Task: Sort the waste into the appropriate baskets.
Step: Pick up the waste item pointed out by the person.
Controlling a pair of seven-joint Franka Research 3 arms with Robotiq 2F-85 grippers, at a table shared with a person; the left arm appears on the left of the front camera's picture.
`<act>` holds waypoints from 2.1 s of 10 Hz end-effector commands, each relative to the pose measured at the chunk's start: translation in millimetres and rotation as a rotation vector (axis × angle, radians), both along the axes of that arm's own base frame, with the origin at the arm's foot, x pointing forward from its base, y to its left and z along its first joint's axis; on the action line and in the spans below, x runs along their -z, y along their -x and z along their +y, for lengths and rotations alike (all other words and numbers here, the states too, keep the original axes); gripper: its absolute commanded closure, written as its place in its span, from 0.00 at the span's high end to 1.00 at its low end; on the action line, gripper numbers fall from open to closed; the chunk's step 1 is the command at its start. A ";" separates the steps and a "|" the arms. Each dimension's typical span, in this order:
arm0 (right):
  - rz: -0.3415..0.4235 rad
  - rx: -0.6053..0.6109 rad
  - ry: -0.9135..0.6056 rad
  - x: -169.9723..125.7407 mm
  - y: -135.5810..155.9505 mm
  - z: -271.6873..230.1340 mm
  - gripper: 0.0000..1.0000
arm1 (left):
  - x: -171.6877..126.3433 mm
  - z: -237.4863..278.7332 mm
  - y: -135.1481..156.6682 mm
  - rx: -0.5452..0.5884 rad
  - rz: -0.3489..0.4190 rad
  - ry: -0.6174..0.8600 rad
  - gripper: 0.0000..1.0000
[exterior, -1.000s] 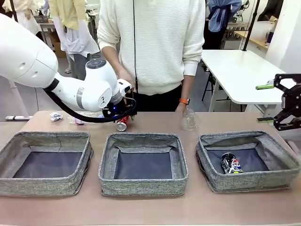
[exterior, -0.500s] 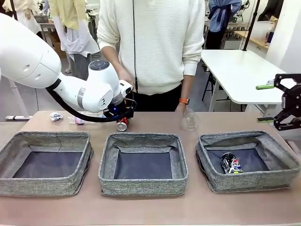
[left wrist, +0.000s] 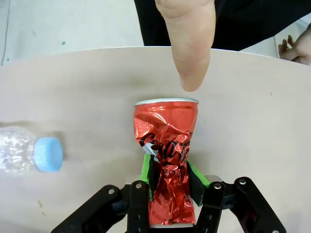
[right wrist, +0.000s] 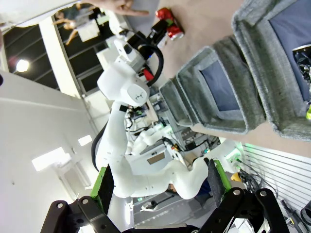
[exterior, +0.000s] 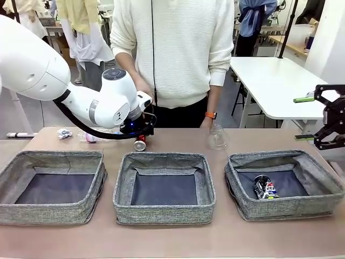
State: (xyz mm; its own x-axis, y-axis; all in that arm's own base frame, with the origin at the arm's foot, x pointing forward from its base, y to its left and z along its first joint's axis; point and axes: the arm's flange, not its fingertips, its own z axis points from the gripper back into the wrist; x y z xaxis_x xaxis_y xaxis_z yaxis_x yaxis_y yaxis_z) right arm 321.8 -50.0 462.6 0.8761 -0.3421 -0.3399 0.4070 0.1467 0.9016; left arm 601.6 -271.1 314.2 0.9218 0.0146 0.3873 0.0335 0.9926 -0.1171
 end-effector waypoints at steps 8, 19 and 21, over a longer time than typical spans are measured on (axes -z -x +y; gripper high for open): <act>0.003 0.010 -0.024 -4.1 -0.7 2.5 1.00 | -98.2 -56.2 105.3 0.423 -0.107 0.082 0.00; 0.003 0.010 -0.024 -4.1 -0.7 2.5 1.00 | -203.7 -32.7 212.1 -0.089 0.098 0.127 0.28; 0.003 0.010 -0.024 -4.1 -0.7 2.5 1.00 | -272.8 -57.3 234.2 -0.101 0.023 0.074 0.28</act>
